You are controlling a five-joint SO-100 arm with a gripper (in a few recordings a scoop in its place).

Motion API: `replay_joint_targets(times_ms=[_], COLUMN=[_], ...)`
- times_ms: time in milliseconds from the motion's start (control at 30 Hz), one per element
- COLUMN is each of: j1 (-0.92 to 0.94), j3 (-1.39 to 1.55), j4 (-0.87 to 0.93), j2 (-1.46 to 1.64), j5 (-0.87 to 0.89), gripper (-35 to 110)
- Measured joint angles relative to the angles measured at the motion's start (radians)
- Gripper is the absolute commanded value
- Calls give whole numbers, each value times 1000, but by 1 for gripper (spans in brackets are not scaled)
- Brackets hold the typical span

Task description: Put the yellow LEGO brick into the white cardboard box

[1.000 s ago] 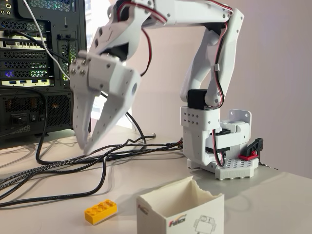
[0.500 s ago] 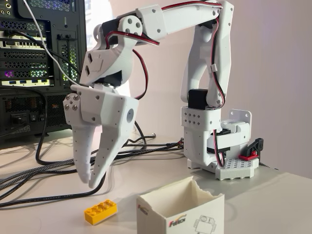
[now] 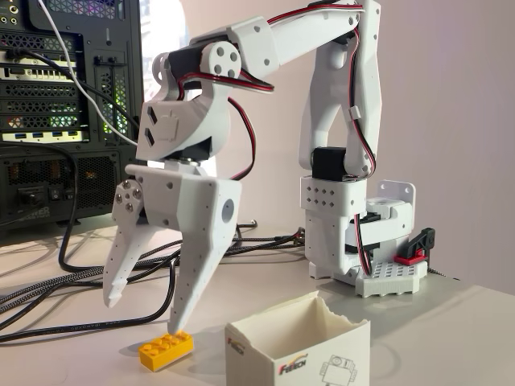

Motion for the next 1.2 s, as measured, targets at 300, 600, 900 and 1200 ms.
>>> replay_joint_targets(times_ms=[300, 600, 900, 1200], j1=[-3, -21, -21, -21], j3=[0, 0, 0, -12], j4=[0, 12, 15, 28], j2=[-66, -120, -123, -123], j5=[80, 137, 138, 132], gripper=[28, 19, 2, -9])
